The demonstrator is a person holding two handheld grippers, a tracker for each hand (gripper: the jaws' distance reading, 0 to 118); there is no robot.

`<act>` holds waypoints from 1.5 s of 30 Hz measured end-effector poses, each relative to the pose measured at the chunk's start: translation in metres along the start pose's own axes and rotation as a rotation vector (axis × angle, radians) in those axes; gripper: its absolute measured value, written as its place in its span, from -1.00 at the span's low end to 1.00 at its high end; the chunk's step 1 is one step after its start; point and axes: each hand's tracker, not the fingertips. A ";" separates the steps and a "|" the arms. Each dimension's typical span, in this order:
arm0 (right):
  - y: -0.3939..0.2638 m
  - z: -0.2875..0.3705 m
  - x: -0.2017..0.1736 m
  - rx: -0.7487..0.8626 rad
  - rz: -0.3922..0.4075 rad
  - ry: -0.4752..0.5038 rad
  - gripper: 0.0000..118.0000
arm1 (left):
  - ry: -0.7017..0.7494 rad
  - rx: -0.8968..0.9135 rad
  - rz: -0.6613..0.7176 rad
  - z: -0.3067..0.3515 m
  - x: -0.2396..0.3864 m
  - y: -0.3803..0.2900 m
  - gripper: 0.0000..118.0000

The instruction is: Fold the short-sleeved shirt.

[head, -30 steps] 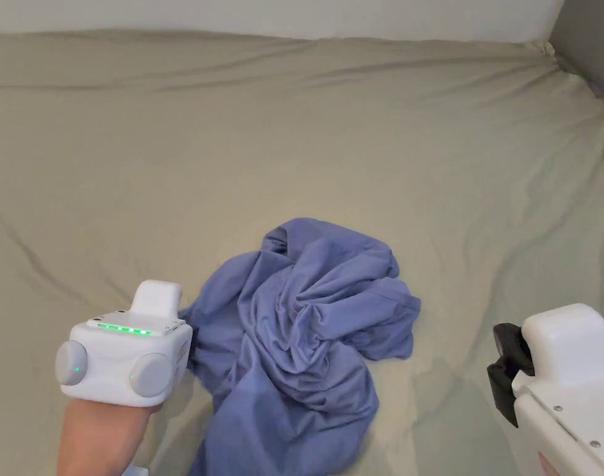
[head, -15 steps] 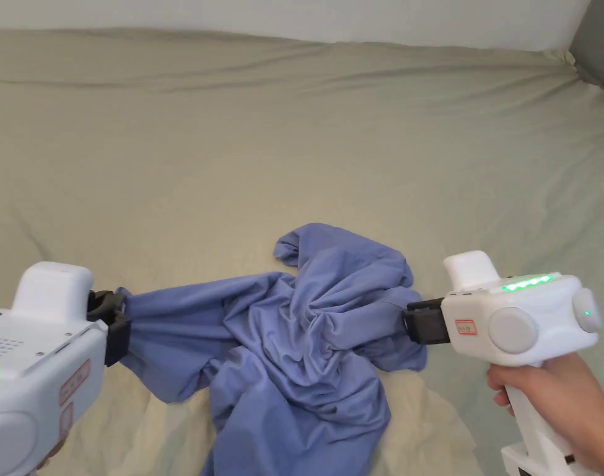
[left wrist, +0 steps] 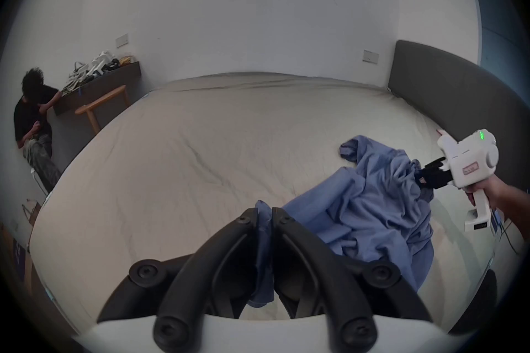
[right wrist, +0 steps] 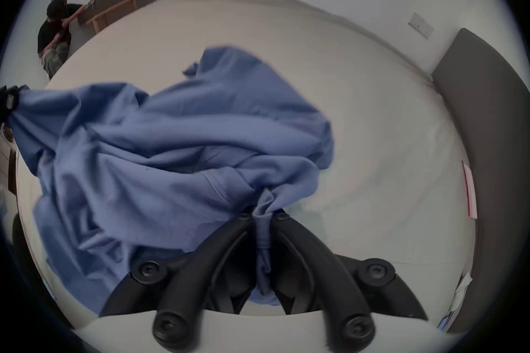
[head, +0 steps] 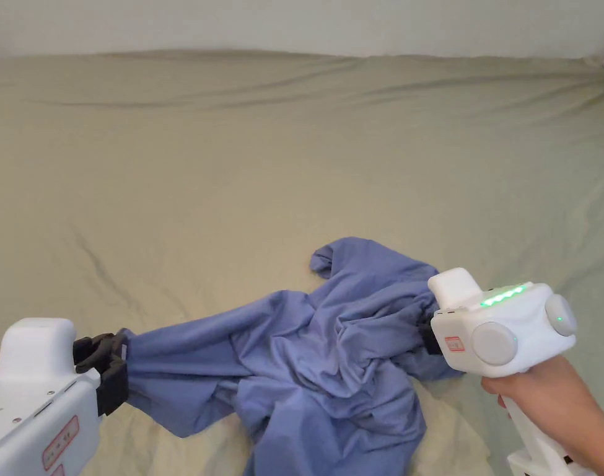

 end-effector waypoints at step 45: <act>0.088 0.437 0.136 0.729 -0.191 -0.323 -0.85 | 0.140 0.563 0.009 0.209 -0.040 0.278 -0.87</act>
